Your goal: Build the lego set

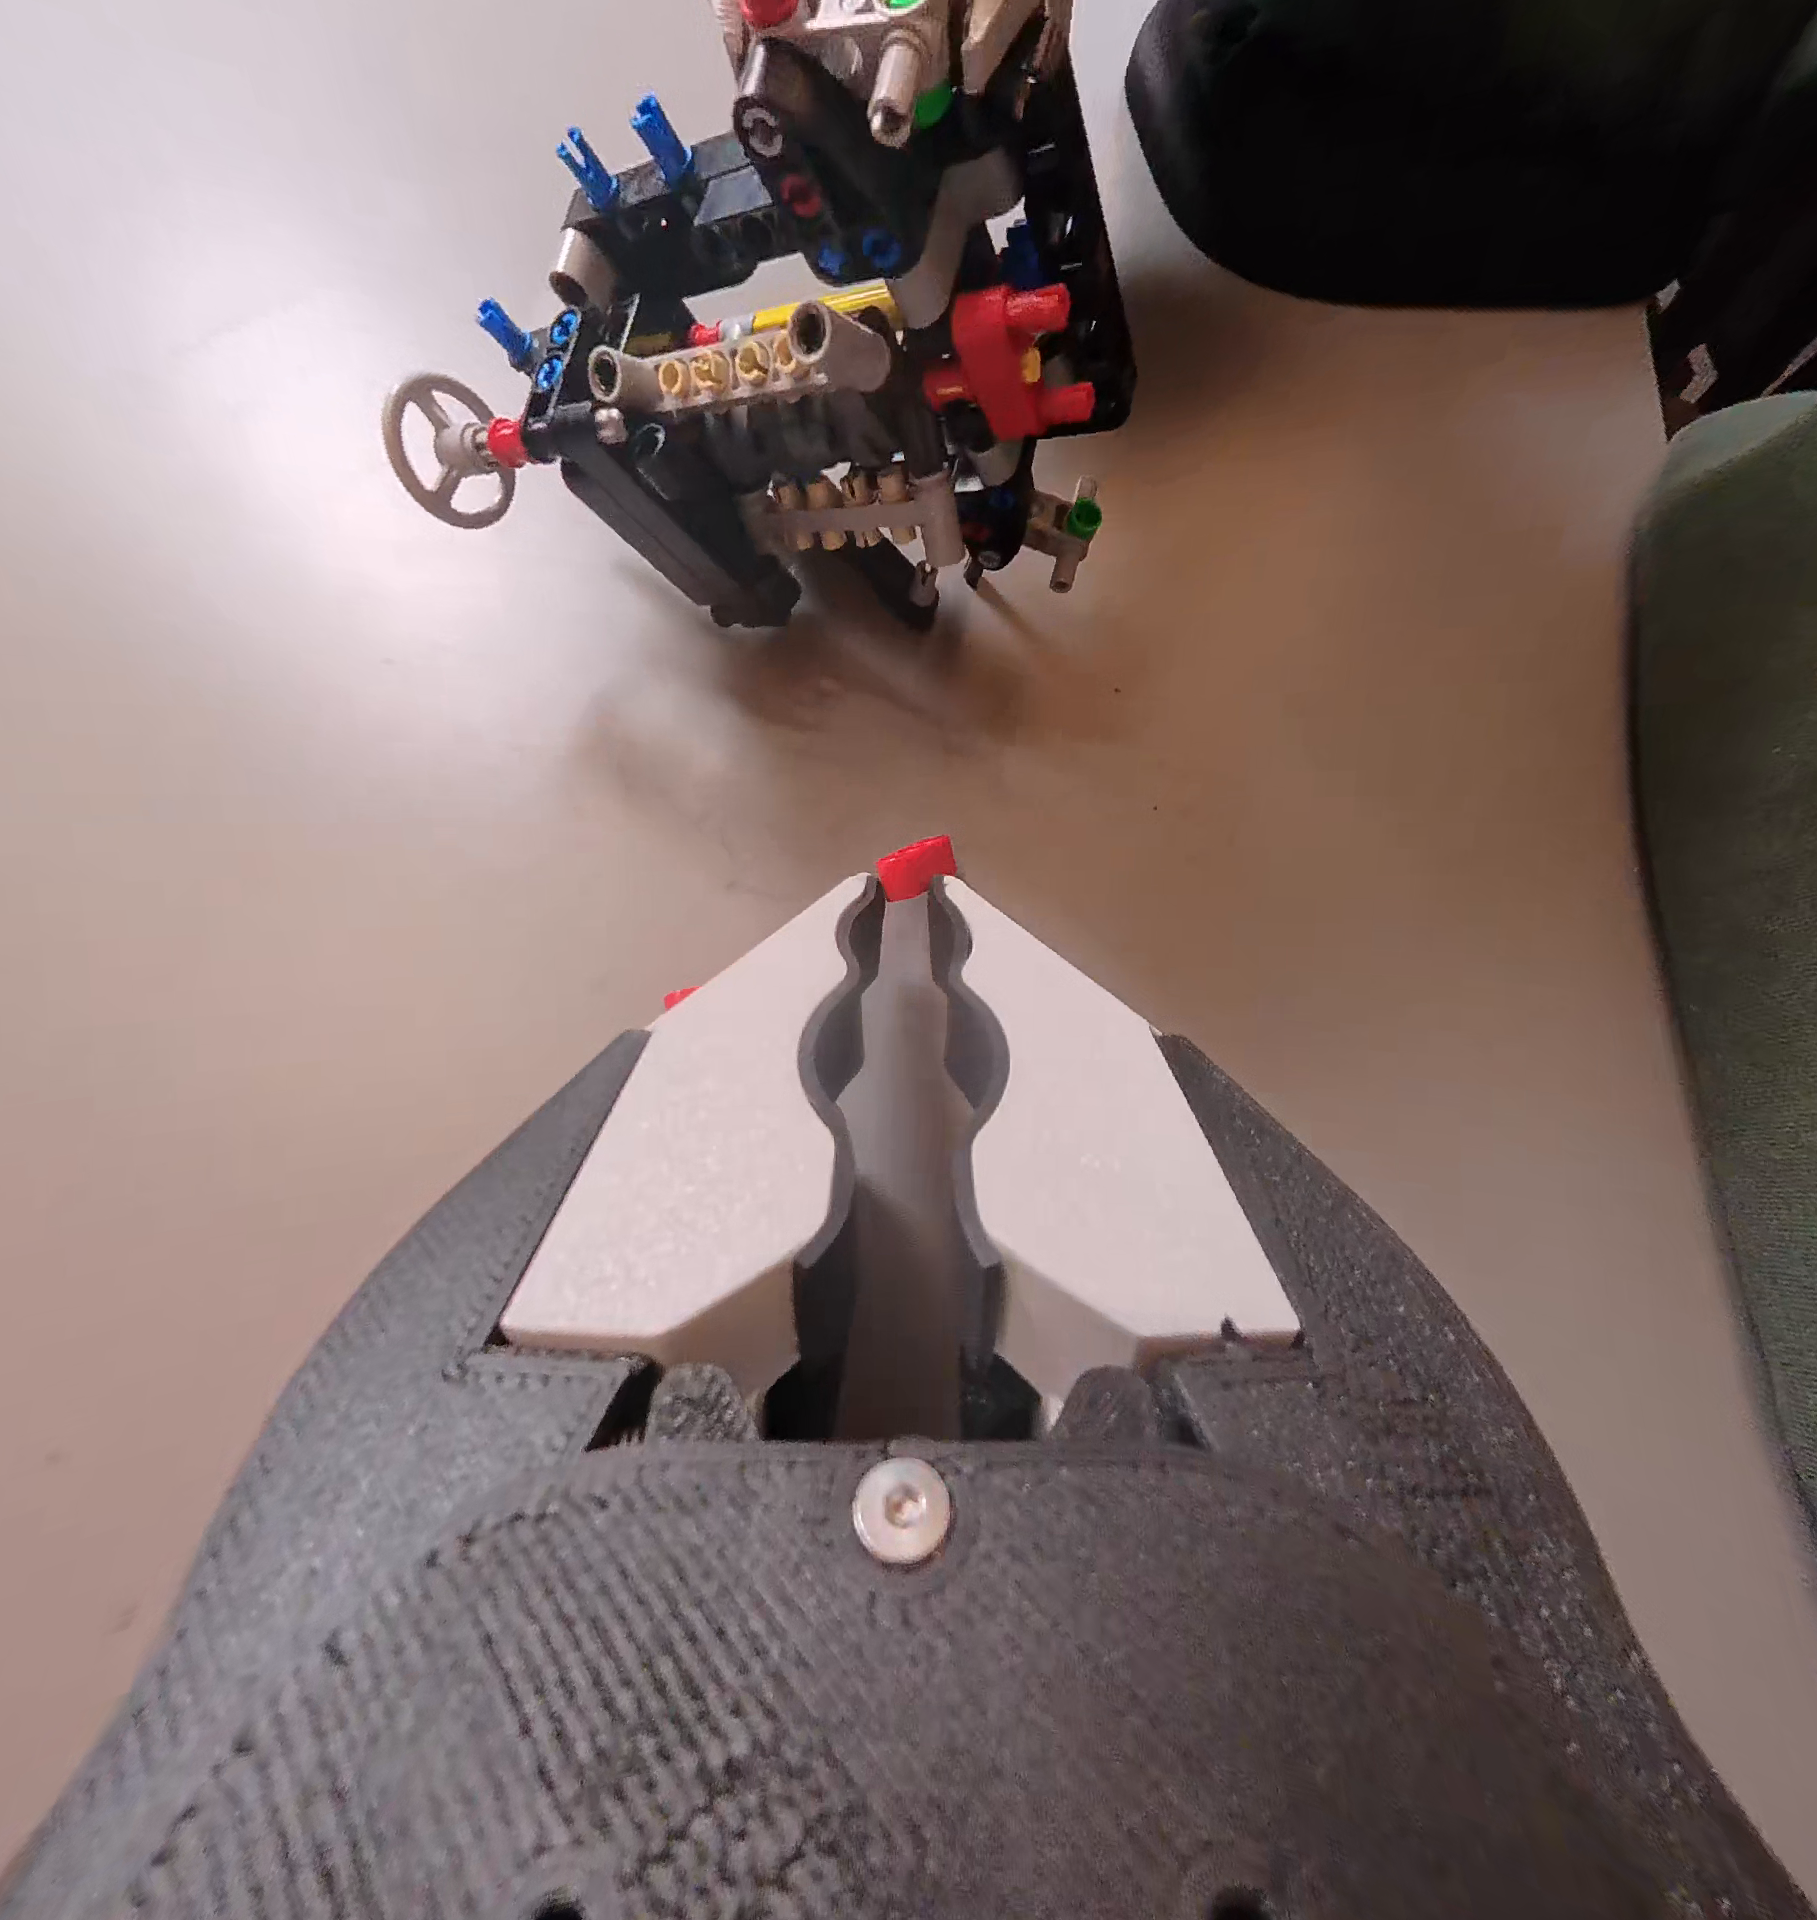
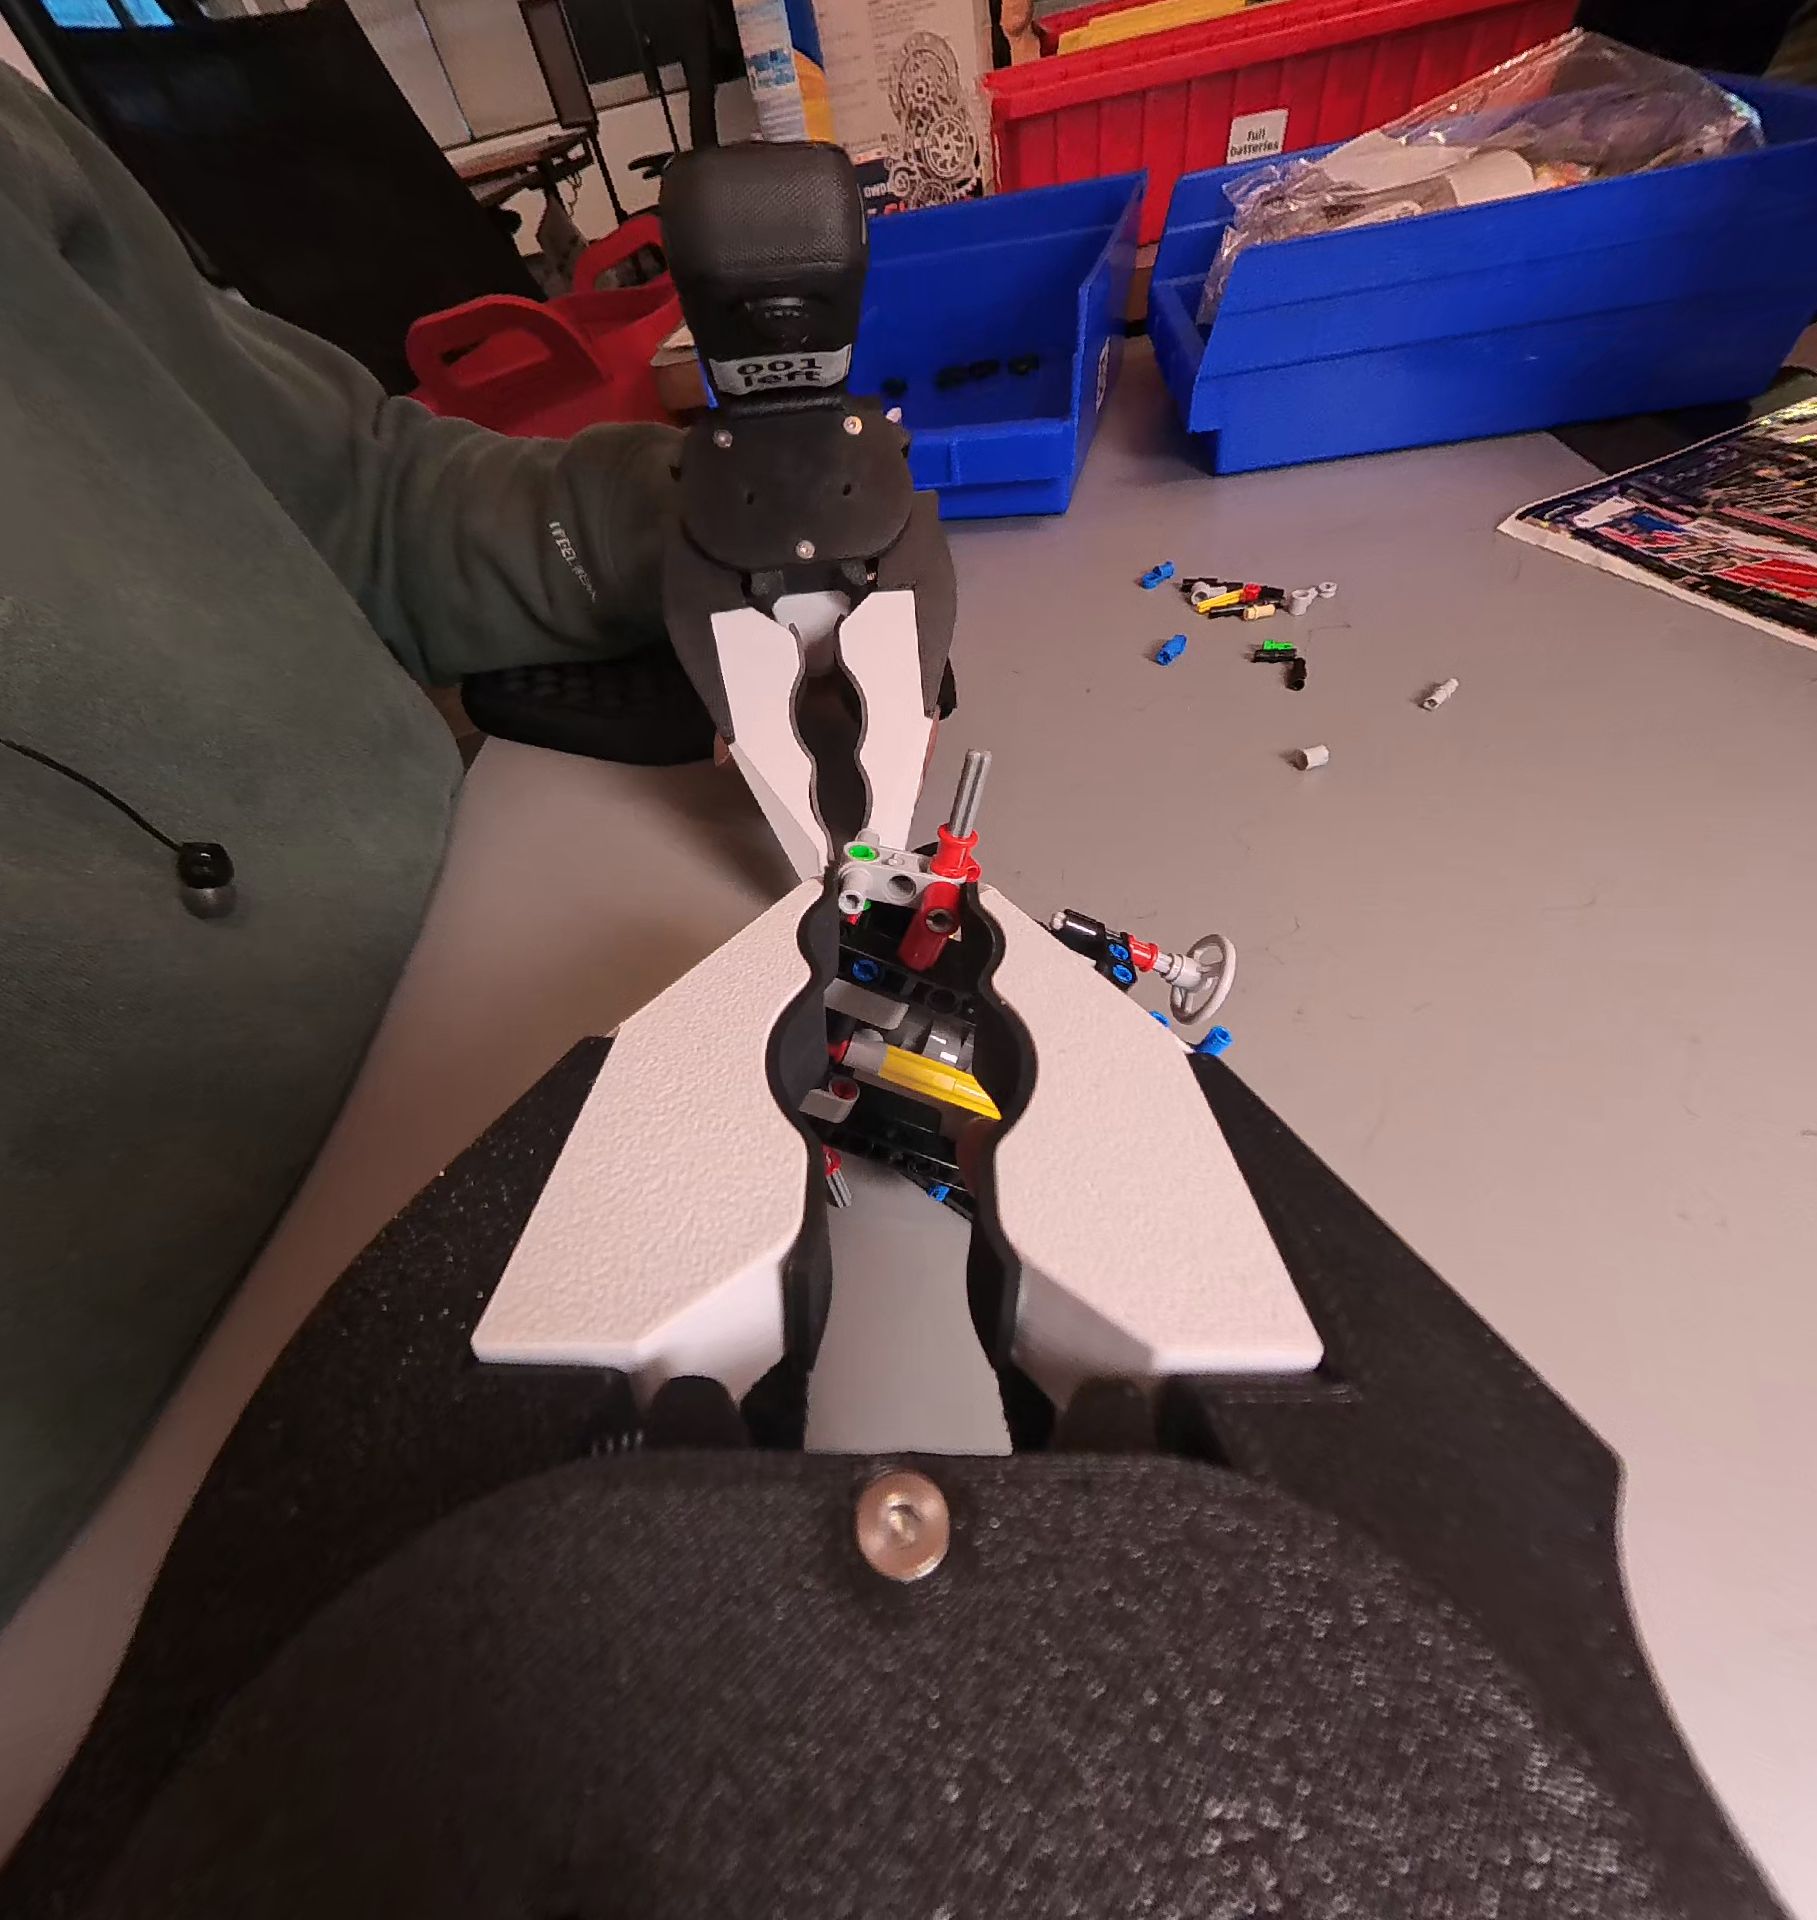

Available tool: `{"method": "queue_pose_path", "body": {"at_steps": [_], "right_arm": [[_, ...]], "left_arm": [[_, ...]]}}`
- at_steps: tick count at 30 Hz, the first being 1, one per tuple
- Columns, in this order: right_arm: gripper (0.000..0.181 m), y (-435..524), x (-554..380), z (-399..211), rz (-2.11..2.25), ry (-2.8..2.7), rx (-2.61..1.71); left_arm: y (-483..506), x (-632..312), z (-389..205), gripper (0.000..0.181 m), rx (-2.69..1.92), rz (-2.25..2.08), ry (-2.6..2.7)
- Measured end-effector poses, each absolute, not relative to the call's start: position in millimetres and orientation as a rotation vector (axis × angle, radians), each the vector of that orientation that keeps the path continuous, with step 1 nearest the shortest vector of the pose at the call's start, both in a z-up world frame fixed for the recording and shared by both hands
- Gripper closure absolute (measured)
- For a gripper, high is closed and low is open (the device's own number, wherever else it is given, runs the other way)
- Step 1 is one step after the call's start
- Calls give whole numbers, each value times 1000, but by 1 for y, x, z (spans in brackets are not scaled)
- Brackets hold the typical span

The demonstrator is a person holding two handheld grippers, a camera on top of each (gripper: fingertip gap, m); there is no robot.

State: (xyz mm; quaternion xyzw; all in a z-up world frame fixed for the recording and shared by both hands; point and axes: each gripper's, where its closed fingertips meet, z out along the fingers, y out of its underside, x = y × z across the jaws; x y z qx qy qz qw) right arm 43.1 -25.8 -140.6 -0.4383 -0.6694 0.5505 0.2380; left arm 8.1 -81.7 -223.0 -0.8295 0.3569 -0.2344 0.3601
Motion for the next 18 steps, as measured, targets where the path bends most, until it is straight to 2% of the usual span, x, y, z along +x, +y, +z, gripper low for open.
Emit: {"method": "queue_pose_path", "body": {"at_steps": [10,18], "right_arm": [[160,-34,39,-140,1395,-1882,-1154],[159,-42,36,-132,1412,-1833,-1065]], "left_arm": [[-81,11,-202,175,-2010,-495,1112],[-79,3,-222,175,-2053,-300,1293]]}}
